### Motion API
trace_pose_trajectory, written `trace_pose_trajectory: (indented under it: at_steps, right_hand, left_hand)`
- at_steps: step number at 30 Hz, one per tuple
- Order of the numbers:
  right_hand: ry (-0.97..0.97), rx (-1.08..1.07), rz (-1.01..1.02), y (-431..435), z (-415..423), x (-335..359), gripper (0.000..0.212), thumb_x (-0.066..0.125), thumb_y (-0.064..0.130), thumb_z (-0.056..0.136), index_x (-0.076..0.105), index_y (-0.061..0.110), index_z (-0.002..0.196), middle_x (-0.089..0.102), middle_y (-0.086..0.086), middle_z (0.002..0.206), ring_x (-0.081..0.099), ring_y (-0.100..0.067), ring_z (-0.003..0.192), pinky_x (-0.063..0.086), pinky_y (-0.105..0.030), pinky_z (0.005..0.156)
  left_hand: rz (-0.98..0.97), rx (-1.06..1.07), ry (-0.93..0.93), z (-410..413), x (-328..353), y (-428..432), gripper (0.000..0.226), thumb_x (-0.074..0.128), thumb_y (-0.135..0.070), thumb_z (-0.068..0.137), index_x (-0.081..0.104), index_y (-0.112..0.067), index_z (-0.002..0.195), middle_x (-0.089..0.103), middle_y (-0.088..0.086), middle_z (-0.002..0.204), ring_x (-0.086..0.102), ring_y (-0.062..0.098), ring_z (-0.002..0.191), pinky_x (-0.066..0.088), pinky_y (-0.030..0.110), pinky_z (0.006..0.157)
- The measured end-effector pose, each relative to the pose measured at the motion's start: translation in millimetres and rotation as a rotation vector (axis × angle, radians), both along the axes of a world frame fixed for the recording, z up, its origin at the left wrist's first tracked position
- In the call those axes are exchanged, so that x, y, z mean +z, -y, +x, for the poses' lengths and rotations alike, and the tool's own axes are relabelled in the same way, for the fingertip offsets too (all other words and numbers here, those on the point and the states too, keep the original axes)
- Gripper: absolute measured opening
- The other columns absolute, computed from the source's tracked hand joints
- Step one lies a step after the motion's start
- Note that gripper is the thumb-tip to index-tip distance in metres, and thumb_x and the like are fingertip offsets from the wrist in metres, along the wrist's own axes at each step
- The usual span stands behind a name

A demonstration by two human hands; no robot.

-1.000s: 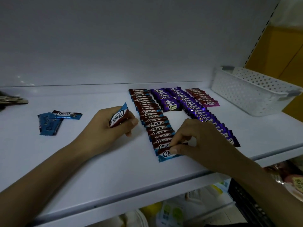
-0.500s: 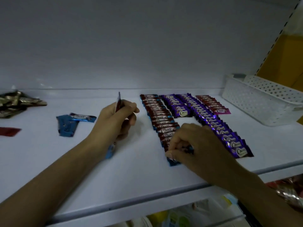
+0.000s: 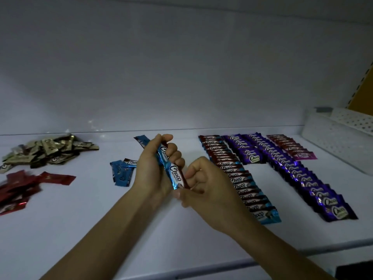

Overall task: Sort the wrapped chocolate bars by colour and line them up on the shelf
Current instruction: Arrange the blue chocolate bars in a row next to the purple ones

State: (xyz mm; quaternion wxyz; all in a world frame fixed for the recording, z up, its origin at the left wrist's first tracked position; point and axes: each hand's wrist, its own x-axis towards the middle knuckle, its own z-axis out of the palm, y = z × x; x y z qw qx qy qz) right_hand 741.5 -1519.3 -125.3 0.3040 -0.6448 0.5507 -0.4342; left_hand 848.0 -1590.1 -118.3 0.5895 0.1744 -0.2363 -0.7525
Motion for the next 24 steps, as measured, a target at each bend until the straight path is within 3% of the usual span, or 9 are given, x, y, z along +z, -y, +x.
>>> trace_pose_trajectory:
  at_steps: [3,5,10,12,15,17,19,22,24]
  right_hand:
    - [0.06,0.037,0.059,-3.0,-12.3,2.3,0.036,0.074,0.011,0.078,0.05,0.033,0.092,0.071,-0.001,0.076,0.069,-0.014,0.067,0.059,-0.033,0.067]
    - [0.045,0.013,0.018,-5.9,-21.2,5.4,0.03,0.072,0.009,0.08,0.056,0.032,0.089,0.071,0.002,0.077,0.069,-0.011,0.07,0.058,-0.025,0.065]
    - [-0.031,-0.04,-0.055,-5.6,-50.5,18.9,0.006,0.064,0.009,0.086,0.067,0.007,0.09,0.066,0.007,0.073,0.064,-0.005,0.056,0.052,-0.015,0.057]
    - [-0.078,-0.017,-0.049,-5.7,-58.8,21.3,0.008,0.064,0.006,0.086,0.067,-0.001,0.086,0.067,-0.005,0.071,0.063,-0.008,0.052,0.05,-0.016,0.054]
    - [-0.127,0.011,-0.047,-6.9,-67.2,17.7,0.016,0.064,0.009,0.085,0.066,-0.006,0.084,0.065,-0.022,0.076,0.065,-0.026,0.067,0.055,-0.034,0.062]
    - [-0.143,0.0,-0.078,-9.8,-68.8,14.0,0.014,0.064,0.013,0.086,0.068,0.0,0.082,0.065,-0.02,0.077,0.063,-0.029,0.075,0.054,-0.04,0.071]
    - [-0.113,-0.035,-0.107,-13.9,-70.2,11.4,0.003,0.066,0.012,0.085,0.068,0.014,0.082,0.069,-0.005,0.073,0.066,-0.016,0.073,0.055,-0.033,0.07]
    - [-0.061,-0.132,-0.134,-21.3,-83.9,12.0,0.014,0.072,0.013,0.079,0.064,0.024,0.084,0.07,0.007,0.067,0.067,-0.004,0.065,0.054,-0.019,0.063]
    - [-0.133,-0.145,-0.159,-28.8,-102.8,17.0,0.016,0.074,0.013,0.077,0.068,0.027,0.081,0.071,0.01,0.071,0.066,-0.002,0.067,0.051,-0.015,0.063]
  left_hand:
    - [-0.007,0.043,0.111,-3.7,-4.5,2.1,0.025,0.042,-0.028,0.1,0.053,-0.012,0.085,0.041,-0.002,0.056,0.04,0.01,0.049,0.043,0.022,0.051]
    - [-0.046,0.106,0.307,-2.2,-6.2,4.1,0.029,0.039,-0.033,0.101,0.054,-0.014,0.086,0.041,-0.004,0.055,0.039,0.008,0.047,0.041,0.022,0.05]
    - [-0.436,-0.001,0.794,-4.5,-7.7,-7.3,0.032,0.046,-0.055,0.086,0.061,-0.026,0.09,0.037,-0.011,0.049,0.03,0.003,0.04,0.027,0.017,0.038]
    - [-0.686,-0.036,0.89,-10.3,-8.3,-17.5,0.016,0.054,-0.046,0.084,0.065,-0.037,0.077,0.05,-0.016,0.05,0.042,-0.001,0.04,0.034,0.01,0.041]
    - [-0.866,0.005,0.95,-13.2,-10.6,-22.0,0.034,0.059,-0.017,0.092,0.067,-0.046,0.075,0.065,-0.023,0.069,0.059,-0.008,0.061,0.041,0.003,0.055]
    - [-0.936,0.006,0.965,-11.1,-10.9,-22.7,0.039,0.059,-0.01,0.093,0.067,-0.045,0.077,0.066,-0.025,0.074,0.06,-0.009,0.069,0.041,0.002,0.061]
    - [-0.963,-0.009,0.972,-11.3,-11.2,-24.7,0.033,0.06,-0.011,0.092,0.066,-0.04,0.079,0.064,-0.024,0.072,0.057,-0.009,0.066,0.04,0.002,0.061]
    - [-0.953,0.011,1.078,-14.6,-15.7,-25.7,0.007,0.06,-0.027,0.09,0.067,-0.029,0.091,0.062,-0.023,0.071,0.054,-0.007,0.065,0.038,0.005,0.061]
    - [-0.939,0.05,1.15,-16.0,-17.9,-26.1,0.019,0.056,-0.04,0.085,0.066,-0.026,0.094,0.062,-0.027,0.073,0.055,-0.009,0.068,0.038,0.005,0.062]
